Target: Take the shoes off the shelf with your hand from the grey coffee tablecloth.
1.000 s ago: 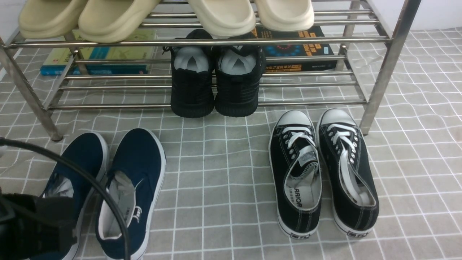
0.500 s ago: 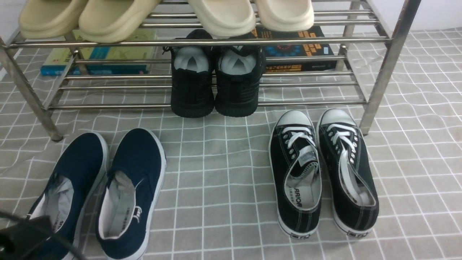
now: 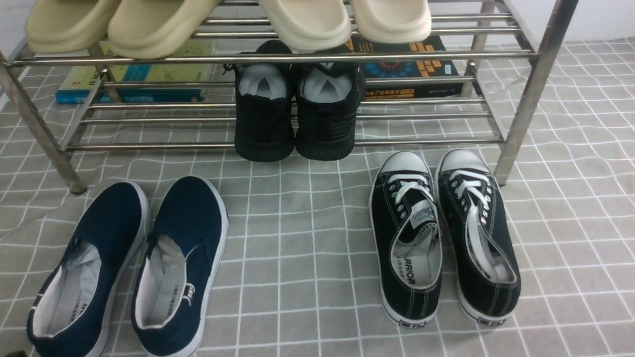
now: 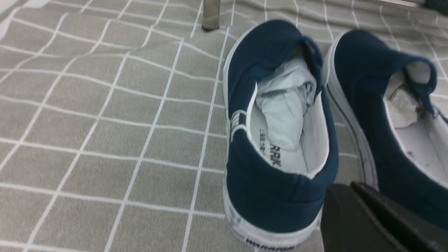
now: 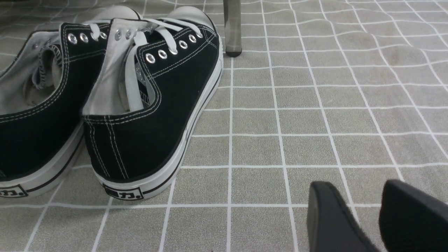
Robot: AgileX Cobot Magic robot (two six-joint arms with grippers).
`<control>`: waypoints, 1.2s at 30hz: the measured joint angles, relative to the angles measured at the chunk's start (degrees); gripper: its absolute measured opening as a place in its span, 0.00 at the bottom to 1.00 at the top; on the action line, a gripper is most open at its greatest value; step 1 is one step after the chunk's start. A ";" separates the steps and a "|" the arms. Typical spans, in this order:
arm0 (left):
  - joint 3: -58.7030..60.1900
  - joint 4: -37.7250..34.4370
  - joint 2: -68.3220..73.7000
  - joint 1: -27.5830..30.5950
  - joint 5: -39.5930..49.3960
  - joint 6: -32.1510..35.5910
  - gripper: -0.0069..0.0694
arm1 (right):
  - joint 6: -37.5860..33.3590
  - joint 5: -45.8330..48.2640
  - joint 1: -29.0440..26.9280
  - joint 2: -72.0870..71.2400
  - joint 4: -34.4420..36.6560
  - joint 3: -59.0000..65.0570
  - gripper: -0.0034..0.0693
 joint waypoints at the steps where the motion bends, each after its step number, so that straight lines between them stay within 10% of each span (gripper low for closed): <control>1: 0.35 0.00 -0.05 0.00 -0.14 0.00 0.13 | 0.00 0.00 0.00 0.00 0.00 0.00 0.38; 36: 0.66 0.59 -0.11 0.00 -2.02 0.17 0.15 | 0.00 0.00 0.00 0.00 -0.05 0.00 0.38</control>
